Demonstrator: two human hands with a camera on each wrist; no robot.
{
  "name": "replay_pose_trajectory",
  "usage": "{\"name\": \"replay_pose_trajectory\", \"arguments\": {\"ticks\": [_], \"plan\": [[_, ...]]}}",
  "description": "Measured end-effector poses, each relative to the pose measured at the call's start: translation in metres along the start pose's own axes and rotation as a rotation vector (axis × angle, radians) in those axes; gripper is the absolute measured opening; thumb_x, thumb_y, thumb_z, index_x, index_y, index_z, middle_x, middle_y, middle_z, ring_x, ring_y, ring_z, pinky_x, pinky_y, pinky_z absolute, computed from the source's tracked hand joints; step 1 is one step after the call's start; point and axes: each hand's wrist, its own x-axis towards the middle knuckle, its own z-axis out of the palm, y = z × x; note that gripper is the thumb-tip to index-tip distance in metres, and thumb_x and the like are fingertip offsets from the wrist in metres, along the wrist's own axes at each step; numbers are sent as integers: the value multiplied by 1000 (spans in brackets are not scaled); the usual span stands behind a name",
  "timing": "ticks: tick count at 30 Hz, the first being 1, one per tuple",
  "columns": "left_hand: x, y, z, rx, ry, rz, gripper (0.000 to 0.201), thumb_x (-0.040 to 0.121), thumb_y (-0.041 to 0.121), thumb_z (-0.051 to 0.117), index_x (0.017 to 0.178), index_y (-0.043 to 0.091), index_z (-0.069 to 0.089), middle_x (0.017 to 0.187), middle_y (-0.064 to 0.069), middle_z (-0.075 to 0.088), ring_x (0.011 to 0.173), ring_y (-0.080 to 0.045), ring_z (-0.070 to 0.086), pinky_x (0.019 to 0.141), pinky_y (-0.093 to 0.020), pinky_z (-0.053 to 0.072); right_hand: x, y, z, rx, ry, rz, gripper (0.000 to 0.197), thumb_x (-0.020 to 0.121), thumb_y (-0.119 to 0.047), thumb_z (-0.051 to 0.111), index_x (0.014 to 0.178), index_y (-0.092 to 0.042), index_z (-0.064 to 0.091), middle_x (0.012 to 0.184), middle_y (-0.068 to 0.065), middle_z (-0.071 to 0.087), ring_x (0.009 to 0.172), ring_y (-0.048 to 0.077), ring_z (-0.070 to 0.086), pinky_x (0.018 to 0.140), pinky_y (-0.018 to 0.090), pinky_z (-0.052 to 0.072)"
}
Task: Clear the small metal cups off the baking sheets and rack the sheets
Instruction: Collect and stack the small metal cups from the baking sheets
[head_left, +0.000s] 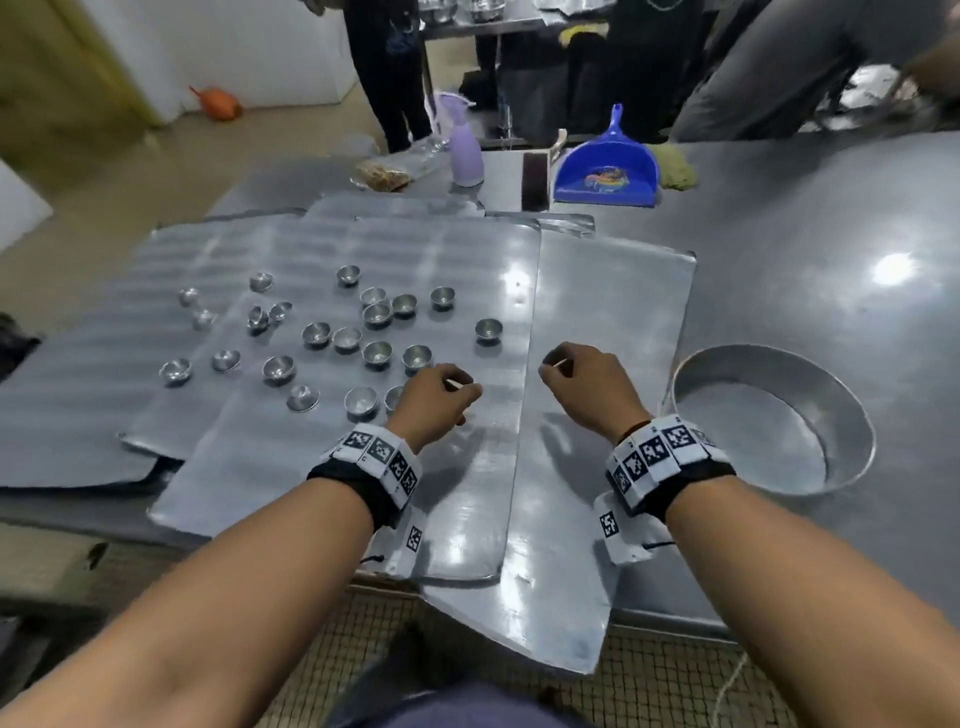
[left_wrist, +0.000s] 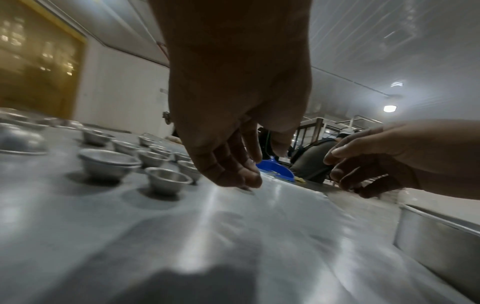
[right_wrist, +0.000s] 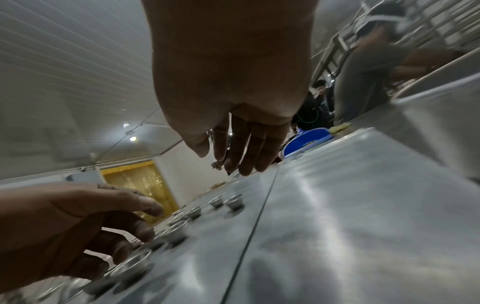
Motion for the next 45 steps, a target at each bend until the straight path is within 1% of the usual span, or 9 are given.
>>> {"name": "replay_pose_trajectory", "arguments": {"ticks": [3,7,14,18,24,28,36,41,45], "plan": [[-3,-24,-31,23,88,-39,15,94,27,69,104,16,70,84,-2,74,61,-11,68,57,-19,51,9,-27,28,3,-58,-46,21,94,-40,55,103,-26,69,100,-4,71,90,18,64,80,36,54],[-4,-55,-70,51,172,-81,11,92,24,69,96,15,73,88,-1,76,82,-18,73,81,-35,59,18,-57,64,-13,-126,-86,22,93,-38,55,104,-25,69,103,-5,71,94,17,64,81,32,50],[11,-95,-117,214,176,-135,38,94,23,65,130,12,65,126,-9,66,118,-25,60,100,-33,47,29,-91,121,-38,-234,-50,43,88,-40,64,128,-24,62,128,-1,64,111,19,62,97,37,48],[31,-108,-132,251,106,-115,42,94,25,65,134,11,64,129,-9,67,121,-26,60,106,-36,46,34,-110,143,-54,-254,-18,51,87,-38,67,135,-23,57,134,2,61,116,22,60,99,38,47],[57,-115,-138,345,-5,-22,15,91,26,69,102,18,75,109,-3,74,100,-19,62,79,-29,40,41,-126,168,-136,-259,53,56,83,-37,69,135,-22,54,128,7,61,110,26,60,94,41,49],[69,-119,-144,352,-53,47,9,91,31,69,90,22,69,100,-4,73,97,-24,65,77,-34,49,43,-131,174,-157,-231,86,59,83,-37,71,137,-24,53,128,5,62,113,25,60,95,40,49],[73,-116,-161,305,-46,122,12,89,26,64,85,16,61,87,-3,66,82,-24,62,60,-30,39,42,-133,179,-186,-198,109,56,81,-35,74,133,-21,56,126,5,64,112,26,60,92,38,49],[63,-114,-168,154,-13,115,19,87,24,66,81,12,52,76,-6,62,69,-26,61,63,-37,48,41,-132,177,-204,-199,89,59,84,-35,71,137,-19,53,127,8,62,113,27,59,91,37,49],[51,-118,-171,7,37,56,13,91,13,63,98,5,55,74,-4,57,62,-19,57,59,-31,46,39,-136,171,-191,-182,46,57,82,-35,73,135,-20,56,121,8,64,110,27,60,87,35,48]]}}
